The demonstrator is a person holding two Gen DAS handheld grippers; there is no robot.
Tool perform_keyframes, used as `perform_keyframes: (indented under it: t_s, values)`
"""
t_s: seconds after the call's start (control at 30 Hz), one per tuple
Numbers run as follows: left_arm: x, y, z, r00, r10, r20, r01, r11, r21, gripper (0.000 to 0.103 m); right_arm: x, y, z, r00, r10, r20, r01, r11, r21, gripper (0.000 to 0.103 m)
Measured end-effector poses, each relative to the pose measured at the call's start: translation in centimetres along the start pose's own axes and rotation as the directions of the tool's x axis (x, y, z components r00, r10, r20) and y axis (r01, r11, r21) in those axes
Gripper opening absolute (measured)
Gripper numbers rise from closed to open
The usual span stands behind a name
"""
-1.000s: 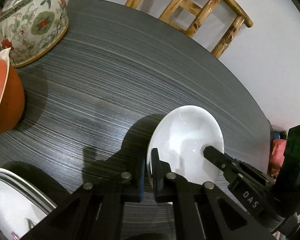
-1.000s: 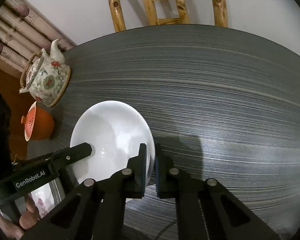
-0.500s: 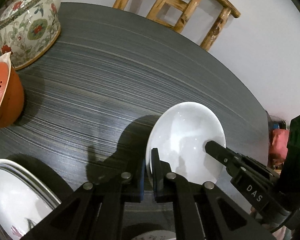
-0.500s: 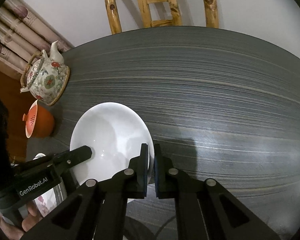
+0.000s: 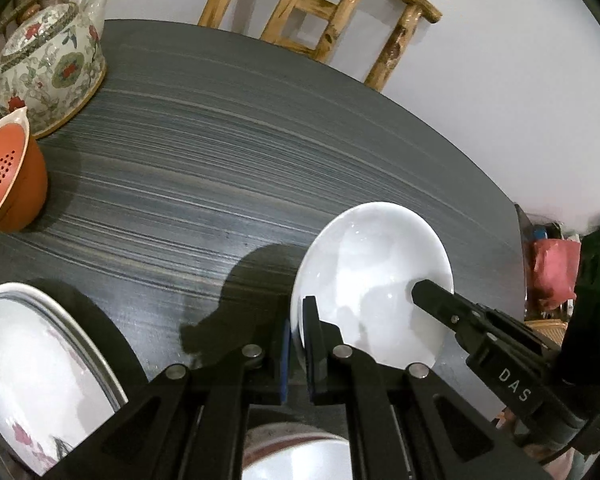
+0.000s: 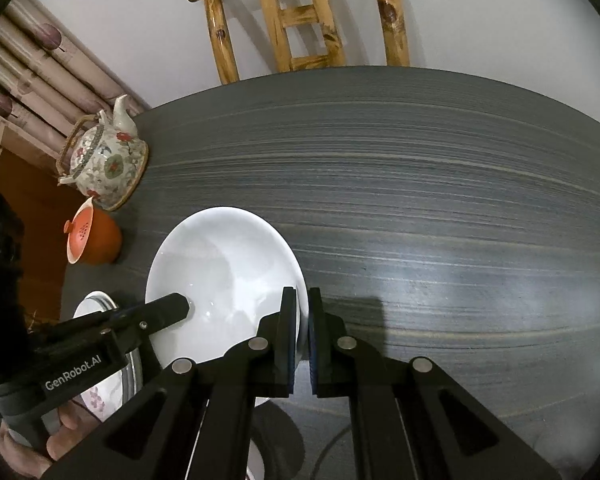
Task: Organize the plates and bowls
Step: 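Carry the third bowl with both grippers and lower it onto the bowl stack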
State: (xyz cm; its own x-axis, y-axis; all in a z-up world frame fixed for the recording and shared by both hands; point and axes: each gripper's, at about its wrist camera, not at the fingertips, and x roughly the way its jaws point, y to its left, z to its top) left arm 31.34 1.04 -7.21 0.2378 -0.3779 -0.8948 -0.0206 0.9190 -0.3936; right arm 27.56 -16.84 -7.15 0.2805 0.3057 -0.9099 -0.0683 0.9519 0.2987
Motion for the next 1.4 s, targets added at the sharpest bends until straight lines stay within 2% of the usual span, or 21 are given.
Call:
perform_keyframes:
  t_s: [0.17,0.47,0.83,1.17,1.4]
  values:
    - [-1.5,-0.4,-1.4,1.0,-0.009,0.001,0.009,1.0,0.013,0.005,-1.6,0.1,-1.3,1.0,0.002,0.012,-0.003,1.0,0.007,0.006]
    - [-4.6,-0.3,-4.4,1.0,0.019,0.015,-0.02,0.999,0.035,0.005,-4.2,1.9,-4.3,1.0,0.004,0.028,-0.003,1.0,-0.009,0.006]
    - [-7.6,1.1,-9.8,0.999,0.035,0.041,-0.036,0.999,0.03,0.005,-6.4,4.3,-8.8,0.999,0.033,0.027,-0.032,0.999,-0.01,0.006]
    - [-8.2,2.5,-13.4,0.997,0.044,0.062,-0.044,0.999,0.014,0.005,-6.6,5.3,-13.4,0.999,0.042,0.033,-0.043,0.999,0.018,0.007]
    - [-7.2,3.3,-14.1,0.997,0.047,0.054,-0.047,0.999,0.001,0.005,-6.0,5.3,-15.0,0.999,0.041,0.019,-0.042,0.998,0.042,0.007]
